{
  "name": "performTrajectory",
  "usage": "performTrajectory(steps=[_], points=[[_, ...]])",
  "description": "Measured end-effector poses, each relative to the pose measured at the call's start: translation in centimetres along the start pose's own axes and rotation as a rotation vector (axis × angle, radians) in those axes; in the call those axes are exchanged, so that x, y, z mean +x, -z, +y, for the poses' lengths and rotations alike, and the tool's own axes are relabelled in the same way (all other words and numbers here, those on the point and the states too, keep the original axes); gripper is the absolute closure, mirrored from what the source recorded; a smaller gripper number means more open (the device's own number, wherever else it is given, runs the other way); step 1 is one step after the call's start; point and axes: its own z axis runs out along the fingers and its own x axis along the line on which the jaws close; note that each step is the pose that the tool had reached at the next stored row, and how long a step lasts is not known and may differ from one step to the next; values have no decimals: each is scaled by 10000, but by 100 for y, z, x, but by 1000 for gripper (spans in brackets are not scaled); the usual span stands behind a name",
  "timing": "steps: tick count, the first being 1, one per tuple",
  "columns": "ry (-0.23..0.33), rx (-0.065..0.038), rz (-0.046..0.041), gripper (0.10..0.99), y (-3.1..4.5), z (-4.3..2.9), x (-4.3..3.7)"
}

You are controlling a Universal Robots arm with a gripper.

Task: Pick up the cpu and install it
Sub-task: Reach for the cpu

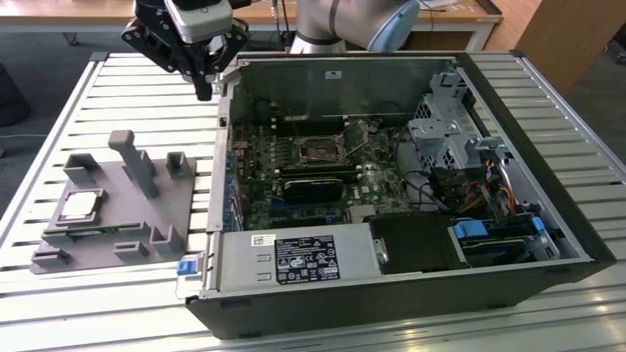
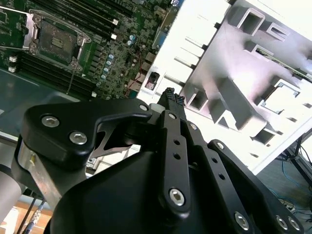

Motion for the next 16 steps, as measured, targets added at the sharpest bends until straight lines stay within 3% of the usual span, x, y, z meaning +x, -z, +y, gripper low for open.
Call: performTrajectory(steps=[16], points=[[0, -1, 0, 980, 0, -7, 90]])
